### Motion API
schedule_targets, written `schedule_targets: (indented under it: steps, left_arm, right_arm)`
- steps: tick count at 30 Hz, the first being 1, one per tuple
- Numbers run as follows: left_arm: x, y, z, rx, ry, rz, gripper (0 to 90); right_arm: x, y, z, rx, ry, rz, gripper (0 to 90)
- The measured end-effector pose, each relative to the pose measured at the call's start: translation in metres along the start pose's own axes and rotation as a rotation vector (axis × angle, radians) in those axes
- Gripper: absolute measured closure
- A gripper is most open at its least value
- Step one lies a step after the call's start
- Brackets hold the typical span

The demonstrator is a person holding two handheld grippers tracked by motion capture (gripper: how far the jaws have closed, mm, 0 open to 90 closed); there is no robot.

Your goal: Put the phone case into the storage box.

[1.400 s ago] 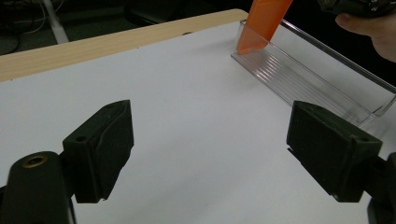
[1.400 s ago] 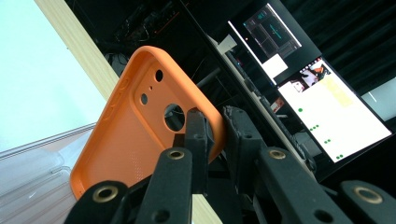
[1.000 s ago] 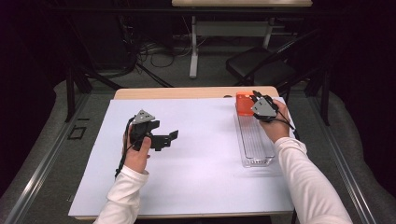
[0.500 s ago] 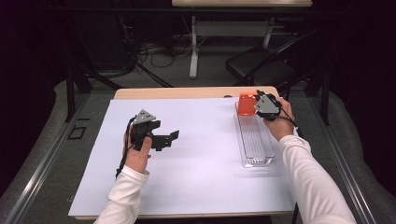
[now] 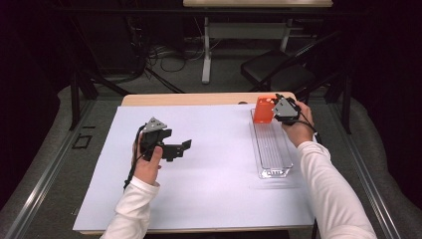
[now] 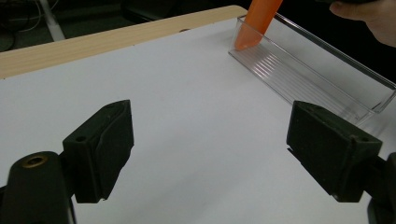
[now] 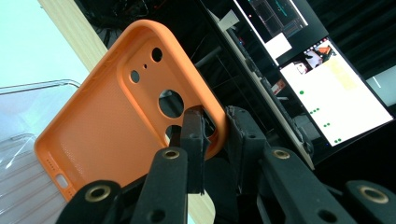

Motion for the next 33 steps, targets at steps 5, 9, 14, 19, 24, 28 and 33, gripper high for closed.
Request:
schedule_targets:
  steps: [5,9,14,19,24,28,33]
  left_arm:
    - [0.001,0.001,0.000,0.001,0.000,0.000,15.1]
    - [0.001,0.001,0.000,0.000,-0.002,0.002,15.2]
    - [0.000,0.000,0.000,0.000,0.000,0.004,15.1]
    - [0.000,-0.001,0.000,-0.004,0.002,0.001,15.1]
    - [0.000,-0.001,0.000,-0.005,0.005,0.002,15.2]
    - [0.000,-0.001,0.000,-0.004,0.003,0.002,15.1]
    - [0.000,0.000,-0.001,-0.004,0.004,0.004,15.1]
  right_arm:
    - [0.004,0.000,0.000,0.008,-0.008,0.016,75.9]
    - [0.007,0.000,0.000,0.020,-0.014,0.026,74.4]
    - [0.012,0.003,-0.001,0.049,-0.032,0.029,73.4]
    - [0.015,0.001,0.000,0.070,-0.036,0.032,71.9]
    - [0.017,0.001,0.000,0.078,-0.045,0.032,70.4]
    - [0.016,0.002,0.001,0.085,-0.047,0.038,67.1]
    - [0.014,0.003,0.003,0.094,-0.066,0.039,62.4]
Point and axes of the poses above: each handheld gripper's, and its own axes: x roughly forward along the jaws, z roughly out of its underside, y roughly to its right, the point moved 9 cm from there along x, roughly forward along the jaws, and after that the axes turned 5 degrees about -y, right-handed, at the moved point
